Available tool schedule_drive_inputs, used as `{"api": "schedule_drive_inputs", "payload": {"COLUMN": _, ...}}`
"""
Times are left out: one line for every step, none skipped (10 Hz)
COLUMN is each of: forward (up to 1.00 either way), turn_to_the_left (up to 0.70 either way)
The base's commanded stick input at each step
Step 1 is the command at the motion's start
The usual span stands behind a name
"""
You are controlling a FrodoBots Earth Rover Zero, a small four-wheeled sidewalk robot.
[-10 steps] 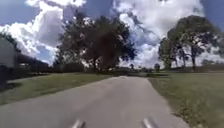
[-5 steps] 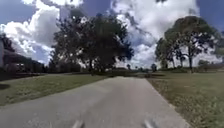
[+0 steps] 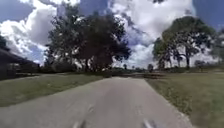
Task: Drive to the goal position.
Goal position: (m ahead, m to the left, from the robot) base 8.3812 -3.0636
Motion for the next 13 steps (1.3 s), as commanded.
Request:
{"api": "schedule_drive_inputs", "payload": {"forward": 0.7, "turn_to_the_left": 0.0}}
{"api": "schedule_drive_inputs", "payload": {"forward": 0.7, "turn_to_the_left": 0.0}}
{"api": "schedule_drive_inputs", "payload": {"forward": 0.7, "turn_to_the_left": 0.0}}
{"api": "schedule_drive_inputs", "payload": {"forward": 0.7, "turn_to_the_left": 0.0}}
{"api": "schedule_drive_inputs", "payload": {"forward": 0.7, "turn_to_the_left": 0.0}}
{"api": "schedule_drive_inputs", "payload": {"forward": 0.7, "turn_to_the_left": 0.0}}
{"api": "schedule_drive_inputs", "payload": {"forward": 0.7, "turn_to_the_left": 0.0}}
{"api": "schedule_drive_inputs", "payload": {"forward": 0.7, "turn_to_the_left": 0.0}}
{"api": "schedule_drive_inputs", "payload": {"forward": 0.7, "turn_to_the_left": 0.0}}
{"api": "schedule_drive_inputs", "payload": {"forward": 0.7, "turn_to_the_left": 0.0}}
{"api": "schedule_drive_inputs", "payload": {"forward": 0.7, "turn_to_the_left": 0.0}}
{"api": "schedule_drive_inputs", "payload": {"forward": 0.7, "turn_to_the_left": 0.0}}
{"api": "schedule_drive_inputs", "payload": {"forward": 0.7, "turn_to_the_left": 0.0}}
